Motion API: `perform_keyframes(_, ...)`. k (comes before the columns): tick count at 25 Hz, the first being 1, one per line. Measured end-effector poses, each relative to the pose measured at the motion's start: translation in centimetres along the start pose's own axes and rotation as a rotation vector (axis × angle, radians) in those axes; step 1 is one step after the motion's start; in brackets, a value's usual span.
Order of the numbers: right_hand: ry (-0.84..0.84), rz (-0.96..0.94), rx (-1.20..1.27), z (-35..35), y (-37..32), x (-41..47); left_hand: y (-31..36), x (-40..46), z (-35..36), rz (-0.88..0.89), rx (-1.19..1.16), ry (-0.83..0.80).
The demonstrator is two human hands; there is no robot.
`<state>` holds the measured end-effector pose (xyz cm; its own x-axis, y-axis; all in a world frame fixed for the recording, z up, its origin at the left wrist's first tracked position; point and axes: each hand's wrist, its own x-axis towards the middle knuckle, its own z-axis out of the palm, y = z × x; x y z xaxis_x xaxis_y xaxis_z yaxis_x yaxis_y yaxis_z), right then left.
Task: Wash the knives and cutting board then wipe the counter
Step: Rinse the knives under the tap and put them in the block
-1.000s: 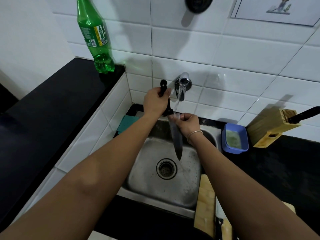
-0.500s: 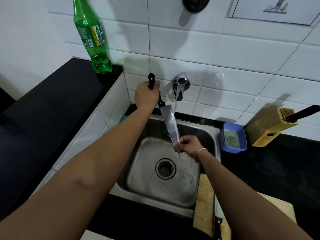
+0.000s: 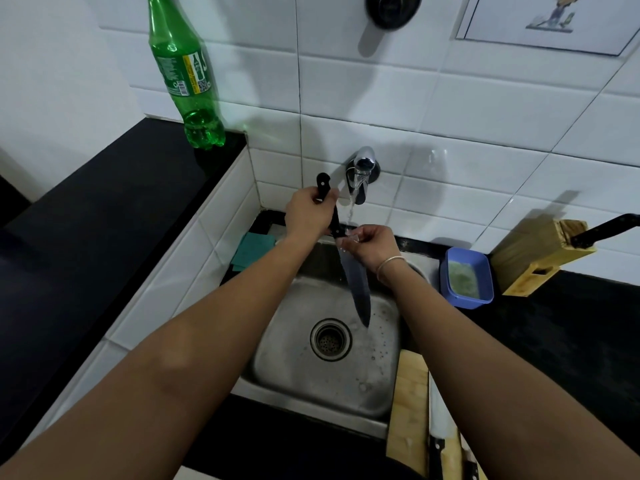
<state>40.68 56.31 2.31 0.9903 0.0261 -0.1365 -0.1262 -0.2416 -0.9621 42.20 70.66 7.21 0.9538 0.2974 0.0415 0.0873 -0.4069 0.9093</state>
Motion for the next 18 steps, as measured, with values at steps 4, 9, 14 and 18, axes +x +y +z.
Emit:
perform_keyframes(4,0.041,-0.022,0.043,0.3,1.4,-0.5,0.1,-0.6,0.0,0.014,0.167,0.031)
perform_keyframes(9,0.057,-0.001,0.029,0.4,3.4,-1.8,0.8,-0.1,-0.8,-0.032,0.213,0.119)
perform_keyframes(14,-0.135,0.095,-0.033,-0.4,6.2,-4.4,1.4,1.5,-2.6,-0.075,0.189,0.215)
perform_keyframes(18,-0.245,0.111,-0.054,-1.4,6.8,-5.5,1.5,2.9,-3.4,-0.090,0.150,0.223)
